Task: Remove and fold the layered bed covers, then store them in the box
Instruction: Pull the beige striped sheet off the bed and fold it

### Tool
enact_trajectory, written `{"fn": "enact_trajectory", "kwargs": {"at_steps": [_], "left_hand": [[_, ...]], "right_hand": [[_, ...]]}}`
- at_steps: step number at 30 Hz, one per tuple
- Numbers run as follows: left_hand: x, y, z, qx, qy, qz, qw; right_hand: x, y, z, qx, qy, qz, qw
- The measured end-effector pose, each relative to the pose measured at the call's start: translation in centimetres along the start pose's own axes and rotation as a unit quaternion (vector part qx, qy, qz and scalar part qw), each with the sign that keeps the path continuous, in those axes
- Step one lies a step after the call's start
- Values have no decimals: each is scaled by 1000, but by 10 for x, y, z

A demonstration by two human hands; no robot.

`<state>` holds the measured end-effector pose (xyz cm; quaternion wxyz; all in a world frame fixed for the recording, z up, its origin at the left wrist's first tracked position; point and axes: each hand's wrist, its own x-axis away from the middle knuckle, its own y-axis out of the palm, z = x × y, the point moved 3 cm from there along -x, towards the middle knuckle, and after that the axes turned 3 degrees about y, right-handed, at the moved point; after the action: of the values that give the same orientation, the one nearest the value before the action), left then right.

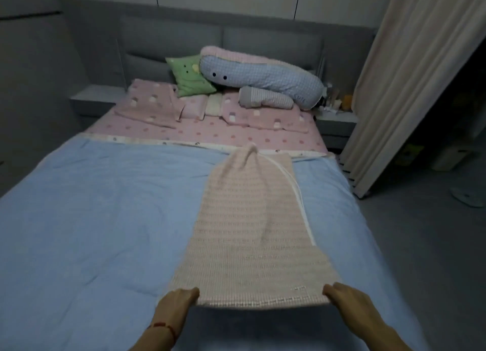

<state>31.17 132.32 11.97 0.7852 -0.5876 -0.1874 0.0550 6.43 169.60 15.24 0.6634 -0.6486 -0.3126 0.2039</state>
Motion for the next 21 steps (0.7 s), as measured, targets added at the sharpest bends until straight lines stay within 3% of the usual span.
{"fn": "enact_trajectory", "kwargs": {"at_steps": [2,3,6,9,11,16,21], "left_hand": [[22,32,-4,36,16,-35,999],[29,48,-5,27,28,-7,999],[56,77,2,-9,26,-58,998],[63,104,-9,34,-31,-207,977],[48,103,-8,58,-67,-267,960],[-64,66,11,49,-88,-237,966],[-235,51,17,27,-74,-165,983]], "right_hand": [[27,21,-9,-5,-1,-19,1000],[38,31,-11,-12,11,-34,999],[60,71,-13,-24,22,-102,994],[66,96,-16,-41,10,-241,970],[47,100,-17,-112,51,-274,954],[-51,115,-18,-196,70,-254,945],[-218,121,-11,-197,50,-198,959]]}}
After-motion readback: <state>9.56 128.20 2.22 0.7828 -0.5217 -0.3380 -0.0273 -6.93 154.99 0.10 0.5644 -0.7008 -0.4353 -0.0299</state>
